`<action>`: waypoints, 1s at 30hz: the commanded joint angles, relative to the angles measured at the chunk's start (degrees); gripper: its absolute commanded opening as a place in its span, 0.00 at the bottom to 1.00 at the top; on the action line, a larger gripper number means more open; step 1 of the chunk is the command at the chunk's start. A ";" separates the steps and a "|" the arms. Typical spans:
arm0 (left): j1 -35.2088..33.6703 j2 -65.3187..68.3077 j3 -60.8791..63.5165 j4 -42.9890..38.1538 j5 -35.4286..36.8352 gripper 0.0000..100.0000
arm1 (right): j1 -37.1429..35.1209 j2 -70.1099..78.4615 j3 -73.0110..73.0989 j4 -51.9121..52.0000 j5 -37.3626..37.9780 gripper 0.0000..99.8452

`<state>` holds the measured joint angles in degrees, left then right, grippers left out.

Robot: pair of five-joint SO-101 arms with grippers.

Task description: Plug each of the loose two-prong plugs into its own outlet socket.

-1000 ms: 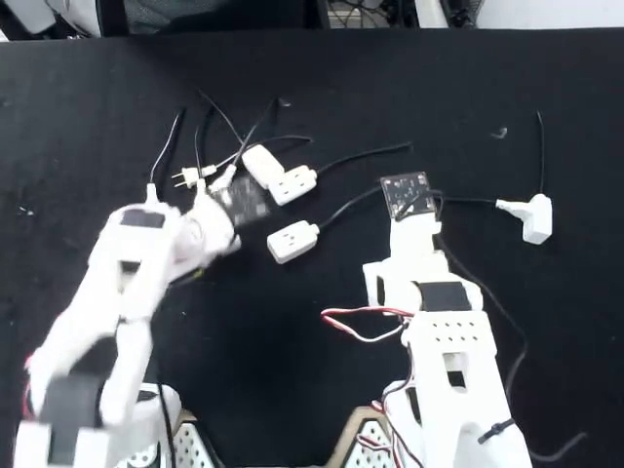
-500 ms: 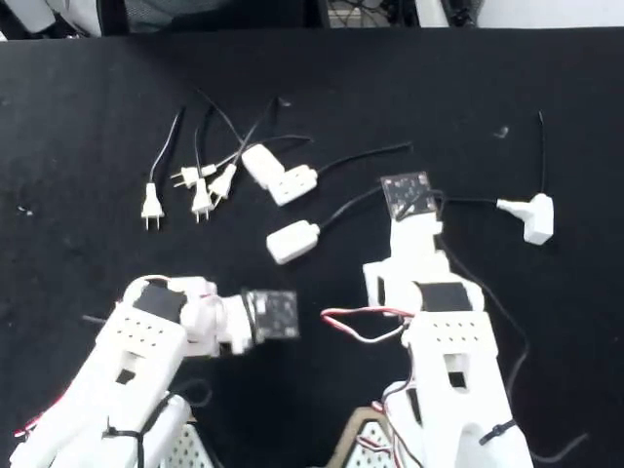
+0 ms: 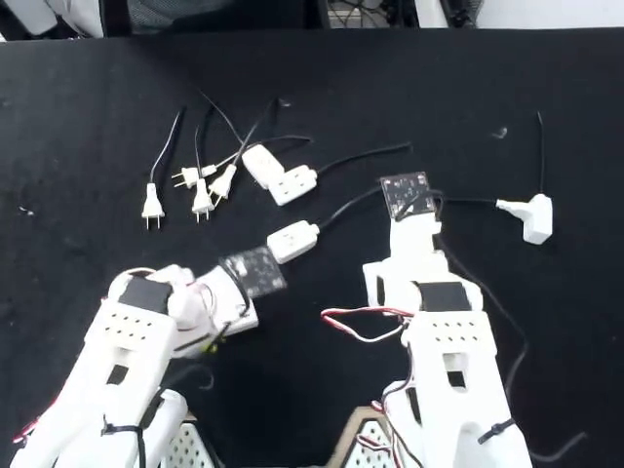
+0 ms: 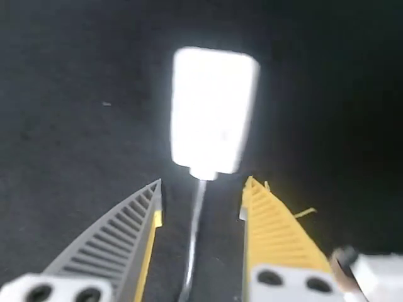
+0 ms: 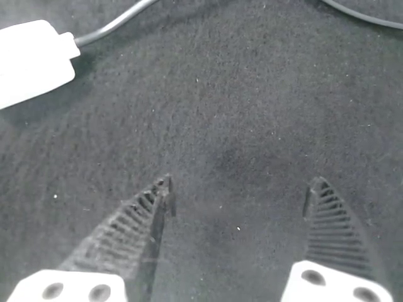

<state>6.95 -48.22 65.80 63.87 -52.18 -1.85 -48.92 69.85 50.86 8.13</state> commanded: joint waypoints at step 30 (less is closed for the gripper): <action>0.48 37.45 -23.78 -2.81 6.42 0.20 | 1.32 -1.63 -0.22 -0.53 -0.18 0.32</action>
<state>3.96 -13.23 45.76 64.75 -48.57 -1.85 -48.92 69.85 50.86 8.13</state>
